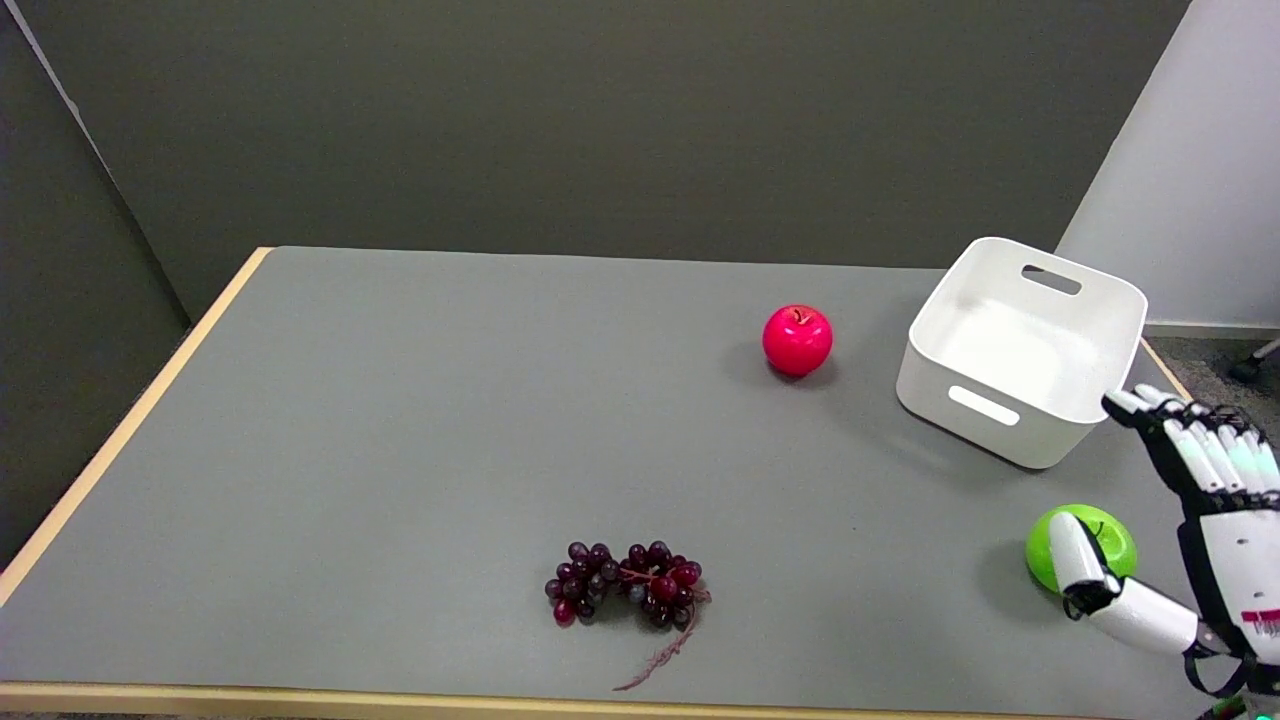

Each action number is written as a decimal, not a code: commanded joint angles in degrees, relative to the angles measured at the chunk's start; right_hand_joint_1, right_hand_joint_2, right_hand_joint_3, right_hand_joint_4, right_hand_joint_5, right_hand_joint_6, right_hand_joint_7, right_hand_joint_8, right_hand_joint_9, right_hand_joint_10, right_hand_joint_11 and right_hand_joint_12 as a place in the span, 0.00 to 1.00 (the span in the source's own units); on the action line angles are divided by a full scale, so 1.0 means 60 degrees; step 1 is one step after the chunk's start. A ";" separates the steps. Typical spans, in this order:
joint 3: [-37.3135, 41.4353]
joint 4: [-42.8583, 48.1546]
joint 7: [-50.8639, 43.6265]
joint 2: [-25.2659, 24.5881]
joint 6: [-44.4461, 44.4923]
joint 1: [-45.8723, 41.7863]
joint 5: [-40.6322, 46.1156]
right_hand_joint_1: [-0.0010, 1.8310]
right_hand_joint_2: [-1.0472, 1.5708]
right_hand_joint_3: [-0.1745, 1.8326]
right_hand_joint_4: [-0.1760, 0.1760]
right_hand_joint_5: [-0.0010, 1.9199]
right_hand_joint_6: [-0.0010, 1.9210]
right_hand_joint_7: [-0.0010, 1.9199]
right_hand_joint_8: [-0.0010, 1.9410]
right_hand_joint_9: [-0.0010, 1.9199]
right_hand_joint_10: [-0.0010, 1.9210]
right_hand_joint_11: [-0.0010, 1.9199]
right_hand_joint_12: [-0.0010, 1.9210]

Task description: Pick up the green apple.

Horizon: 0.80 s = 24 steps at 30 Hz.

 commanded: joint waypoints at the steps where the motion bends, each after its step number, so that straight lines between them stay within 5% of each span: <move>1: -0.1288 -0.1165 -0.0200 -0.0137 0.0576 0.0522 0.0948 0.16 0.65 0.57 0.51 0.11 0.24 0.10 0.17 0.02 0.33 0.00 0.57; 24: -0.1195 -0.2016 -0.0120 0.0115 -0.0940 0.1600 0.2249 0.16 0.64 0.57 0.51 0.11 0.25 0.10 0.18 0.02 0.33 0.00 0.56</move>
